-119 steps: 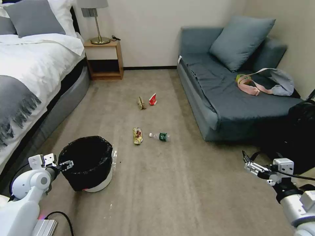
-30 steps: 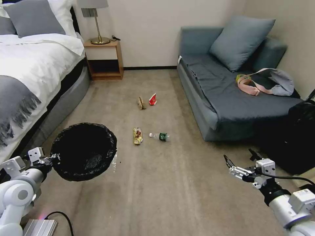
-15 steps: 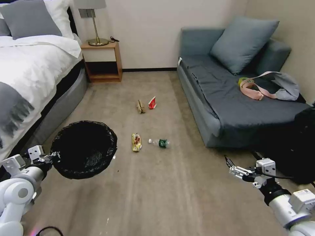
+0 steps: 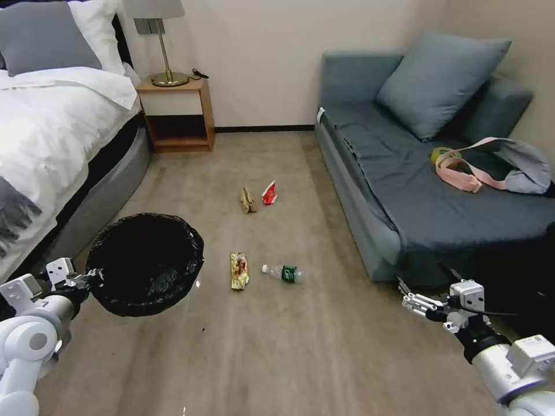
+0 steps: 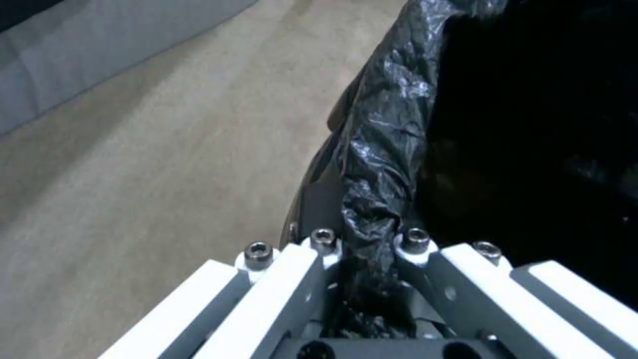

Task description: Pick up the trash bin, then pick up the garbage on the floor and place it into the trash bin.

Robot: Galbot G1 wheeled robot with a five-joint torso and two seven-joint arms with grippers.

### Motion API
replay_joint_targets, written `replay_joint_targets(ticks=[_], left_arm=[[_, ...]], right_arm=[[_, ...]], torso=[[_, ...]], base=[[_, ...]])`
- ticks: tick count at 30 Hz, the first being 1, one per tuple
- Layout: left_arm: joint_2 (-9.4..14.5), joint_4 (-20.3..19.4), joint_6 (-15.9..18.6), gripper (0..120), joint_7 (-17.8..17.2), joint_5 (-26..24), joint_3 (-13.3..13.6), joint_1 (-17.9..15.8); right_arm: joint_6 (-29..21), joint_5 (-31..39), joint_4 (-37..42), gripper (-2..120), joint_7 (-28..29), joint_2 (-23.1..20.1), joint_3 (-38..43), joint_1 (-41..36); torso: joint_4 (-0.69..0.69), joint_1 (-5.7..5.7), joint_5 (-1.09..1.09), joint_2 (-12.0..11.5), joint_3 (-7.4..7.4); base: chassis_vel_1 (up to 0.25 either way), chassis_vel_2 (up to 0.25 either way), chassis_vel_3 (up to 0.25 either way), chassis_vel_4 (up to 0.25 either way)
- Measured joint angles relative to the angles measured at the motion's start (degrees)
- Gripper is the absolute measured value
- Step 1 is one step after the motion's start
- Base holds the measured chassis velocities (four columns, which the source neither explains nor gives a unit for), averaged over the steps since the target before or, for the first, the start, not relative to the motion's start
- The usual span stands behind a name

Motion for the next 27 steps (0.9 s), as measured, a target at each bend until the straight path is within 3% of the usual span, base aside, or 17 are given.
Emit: replay_joint_targets(ticks=[27], left_arm=[[0.1, 0.5, 0.0, 1, 0.1, -0.6, -0.7, -0.5]], right_arm=[[0.0, 0.0, -0.4, 100, 0.1, -0.8, -1.3, 0.7]], torso=[[-0.01, 0.0, 0.01, 0.0, 0.0]], base=[[-0.153, 0.151, 0.149, -0.154]])
